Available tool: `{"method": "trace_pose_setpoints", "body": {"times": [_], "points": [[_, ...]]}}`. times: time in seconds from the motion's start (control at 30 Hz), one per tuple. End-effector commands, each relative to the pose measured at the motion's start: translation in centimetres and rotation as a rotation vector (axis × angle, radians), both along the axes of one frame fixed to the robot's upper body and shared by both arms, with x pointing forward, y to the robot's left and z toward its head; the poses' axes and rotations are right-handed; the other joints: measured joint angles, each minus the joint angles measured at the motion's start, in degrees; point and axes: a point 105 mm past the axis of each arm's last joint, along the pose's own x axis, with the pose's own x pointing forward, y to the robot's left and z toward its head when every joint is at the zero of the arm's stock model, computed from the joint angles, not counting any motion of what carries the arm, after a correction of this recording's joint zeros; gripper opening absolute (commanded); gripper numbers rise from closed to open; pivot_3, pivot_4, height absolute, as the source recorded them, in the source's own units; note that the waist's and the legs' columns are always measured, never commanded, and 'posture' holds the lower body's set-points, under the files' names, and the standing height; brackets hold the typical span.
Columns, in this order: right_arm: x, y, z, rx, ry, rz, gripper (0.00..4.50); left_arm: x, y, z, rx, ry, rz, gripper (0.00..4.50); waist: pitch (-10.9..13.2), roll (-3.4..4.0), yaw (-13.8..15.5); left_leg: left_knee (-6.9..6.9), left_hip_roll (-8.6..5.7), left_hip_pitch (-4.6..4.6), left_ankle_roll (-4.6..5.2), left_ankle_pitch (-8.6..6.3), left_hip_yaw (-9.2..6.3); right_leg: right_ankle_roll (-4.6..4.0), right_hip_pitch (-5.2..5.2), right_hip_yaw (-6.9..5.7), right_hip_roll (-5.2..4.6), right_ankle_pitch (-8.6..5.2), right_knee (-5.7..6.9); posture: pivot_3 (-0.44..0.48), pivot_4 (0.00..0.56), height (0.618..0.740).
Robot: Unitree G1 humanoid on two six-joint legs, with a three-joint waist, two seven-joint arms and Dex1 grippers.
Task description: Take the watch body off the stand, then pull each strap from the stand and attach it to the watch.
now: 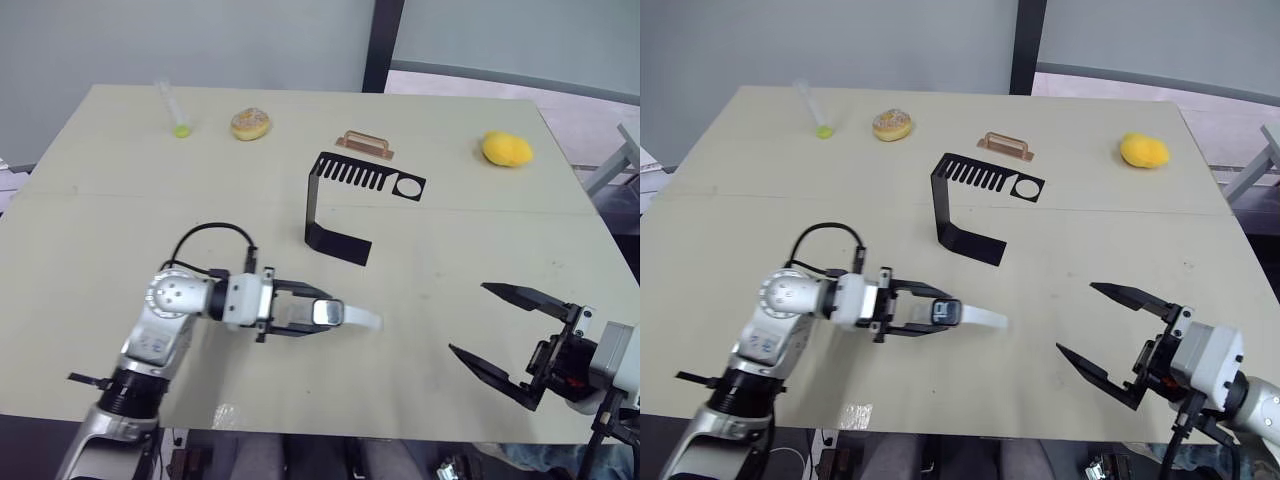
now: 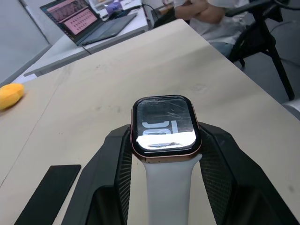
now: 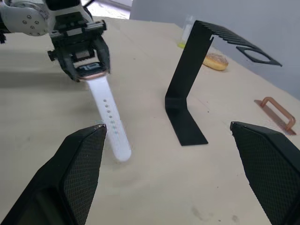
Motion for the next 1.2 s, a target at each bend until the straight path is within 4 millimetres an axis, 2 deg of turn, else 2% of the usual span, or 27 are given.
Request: {"method": "trace_pose_setpoints", "body": {"times": [0.03, 0.2, 0.3, 0.47, 0.6, 0.67, 0.7, 0.73, 0.77, 0.87, 0.9, 0.97, 1.1, 1.2], "points": [[-0.7, 0.1, -0.1, -0.04, -0.001, 0.033, 4.47, 1.4, -3.0, -1.8, 0.063, 0.116, 0.097, 1.57, 0.0, 0.0, 0.29, 0.01, -0.01, -0.01, 0.0, 0.0, 0.0, 0.02, 0.0, 0.0, 0.0, 0.01, 0.0, 0.0, 0.15, 0.74], [-0.7, -0.6, -0.6, -0.058, 0.017, 0.026, 4.47, 1.8, -4.2, -4.6, 0.189, 0.138, 0.118, 1.57, 0.0, 0.0, -0.24, -0.03, 0.03, 0.05, -0.06, 0.04, 0.06, 0.03, -0.04, 0.08, 0.12, 0.01, 0.06, 0.0, 0.15, 0.74], [-1.0, -0.5, -0.9, -0.069, 0.04, 0.039, 4.47, 1.4, -3.3, -5.6, 0.255, 0.107, 0.109, 1.57, 0.0, 0.0, -0.3, -0.04, 0.06, 0.05, -0.08, 0.04, 0.05, 0.02, -0.06, 0.08, 0.13, 0.01, 0.1, 0.0, 0.15, 0.74], [-1.1, -0.7, -1.0, -0.071, 0.062, 0.031, 4.47, 1.1, -1.7, -5.8, 0.273, 0.122, 0.14, 1.57, 0.0, 0.01, -0.19, -0.03, 0.06, 0.05, -0.08, 0.04, 0.03, 0.02, -0.04, 0.07, 0.08, 0.01, 0.08, 0.0, 0.15, 0.74], [-1.1, -0.9, -1.4, -0.069, 0.096, 0.025, 4.47, 0.0, -2.2, -6.0, 0.242, 0.181, 0.084, 1.57, 0.0, 0.01, 0.09, -0.02, 0.04, 0.05, -0.06, 0.03, 0.02, 0.02, -0.01, 0.06, 0.02, 0.01, 0.04, 0.0, 0.15, 0.74], [-0.9, -0.9, -1.4, -0.071, 0.099, 0.025, 4.47, 0.4, -1.8, -5.9, 0.238, 0.164, 0.106, 1.57, 0.0, 0.01, 0.14, -0.02, 0.04, 0.04, -0.06, 0.03, 0.02, 0.02, -0.01, 0.06, 0.02, 0.01, 0.03, 0.0, 0.15, 0.74], [-0.7, -1.0, -1.4, -0.077, 0.098, 0.025, 4.5, 0.9, -1.3, -5.5, 0.222, 0.132, 0.125, 2.07, 0.0, 0.01, 0.14, -0.02, 0.03, 0.03, -0.06, 0.03, 0.02, 0.02, -0.02, 0.06, 0.02, 0.01, 0.03, 0.0, 0.15, 0.74], [-0.5, -1.3, -1.2, -0.085, 0.093, 0.022, 4.5, 1.2, -0.4, -4.9, 0.197, 0.088, 0.143, 2.62, 0.0, 0.01, 0.15, -0.01, 0.04, 0.03, -0.06, 0.04, 0.01, 0.02, -0.02, 0.05, 0.03, 0.01, 0.04, 0.0, 0.15, 0.74], [-0.4, -1.5, -1.0, -0.091, 0.089, 0.019, 4.5, 1.4, 0.5, -4.2, 0.167, 0.053, 0.15, 2.96, 0.0, 0.01, -0.02, -0.02, 0.03, 0.04, -0.06, 0.04, 0.01, 0.02, -0.02, 0.05, 0.03, 0.01, 0.04, 0.0, 0.15, 0.74], [-0.3, -2.8, -0.3, -0.128, 0.081, -0.005, 4.5, 0.6, 3.8, -1.2, 0.031, -0.021, 0.148, 4.48, -0.01, 0.03, -0.52, -0.08, 0.06, 0.07, -0.07, 0.04, 0.04, 0.01, -0.06, 0.06, 0.05, 0.0, 0.08, 0.0, 0.15, 0.74], [-0.3, -3.4, -0.2, -0.142, 0.08, -0.019, 4.5, 0.3, 5.3, -0.5, 0.015, -0.022, 0.169, 4.48, -0.01, 0.03, -0.52, -0.13, 0.09, 0.1, -0.09, 0.04, 0.05, 0.0, -0.04, 0.04, 0.06, -0.01, 0.05, 0.0, 0.15, 0.74], [-0.4, -4.8, 0.2, -0.175, 0.083, -0.044, 4.5, 0.0, 9.4, -0.5, 0.087, 0.013, 0.302, 4.48, -0.01, 0.04, -0.6, -0.15, 0.11, 0.11, -0.1, 0.04, 0.05, -0.02, -0.06, 0.03, 0.07, -0.02, 0.05, 0.0, 0.15, 0.74], [-1.2, -6.5, 0.0, -0.27, 0.111, -0.04, 4.5, -1.1, 15.4, -0.6, 0.209, 0.015, 0.522, 4.48, 0.0, 0.04, -0.33, -0.23, 0.08, 0.16, -0.05, -0.01, 0.04, -0.04, 0.01, 0.04, -0.04, -0.03, -0.07, 0.0, 0.15, 0.74], [-1.1, -7.6, 0.1, -0.302, 0.112, -0.06, 4.5, -1.9, 18.5, -0.8, 0.248, 0.008, 0.625, 4.48, 0.0, 0.04, -0.15, -0.26, 0.02, 0.15, 0.09, -0.09, 0.02, -0.05, 0.03, -0.01, -0.21, -0.03, -0.14, 0.0, 0.15, 0.74]]}}
